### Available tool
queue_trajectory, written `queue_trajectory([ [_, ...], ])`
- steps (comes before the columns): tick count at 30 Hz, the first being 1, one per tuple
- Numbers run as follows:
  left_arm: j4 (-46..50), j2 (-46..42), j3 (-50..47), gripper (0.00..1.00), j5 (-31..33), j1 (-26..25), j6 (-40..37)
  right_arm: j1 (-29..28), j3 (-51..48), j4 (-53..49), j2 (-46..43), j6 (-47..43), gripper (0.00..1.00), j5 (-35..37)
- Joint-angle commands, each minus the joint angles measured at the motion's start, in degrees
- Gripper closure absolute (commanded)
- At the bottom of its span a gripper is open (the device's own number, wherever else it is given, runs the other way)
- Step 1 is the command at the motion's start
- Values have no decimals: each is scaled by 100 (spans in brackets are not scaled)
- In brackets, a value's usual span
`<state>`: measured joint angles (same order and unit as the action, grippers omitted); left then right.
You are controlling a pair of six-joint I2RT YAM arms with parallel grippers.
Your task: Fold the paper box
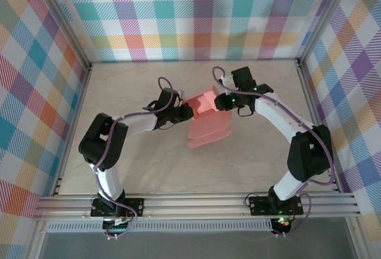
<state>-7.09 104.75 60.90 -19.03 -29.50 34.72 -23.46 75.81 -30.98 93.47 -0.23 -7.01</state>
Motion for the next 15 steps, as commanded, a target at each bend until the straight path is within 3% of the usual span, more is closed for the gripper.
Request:
queue_trajectory([
  [1,-55,50,203,100,-302,-30,-34,-57,220,-89,183,-246,65,319],
  [15,-47,50,220,100,-399,-30,-55,-520,545,-221,622,-713,74,1699],
])
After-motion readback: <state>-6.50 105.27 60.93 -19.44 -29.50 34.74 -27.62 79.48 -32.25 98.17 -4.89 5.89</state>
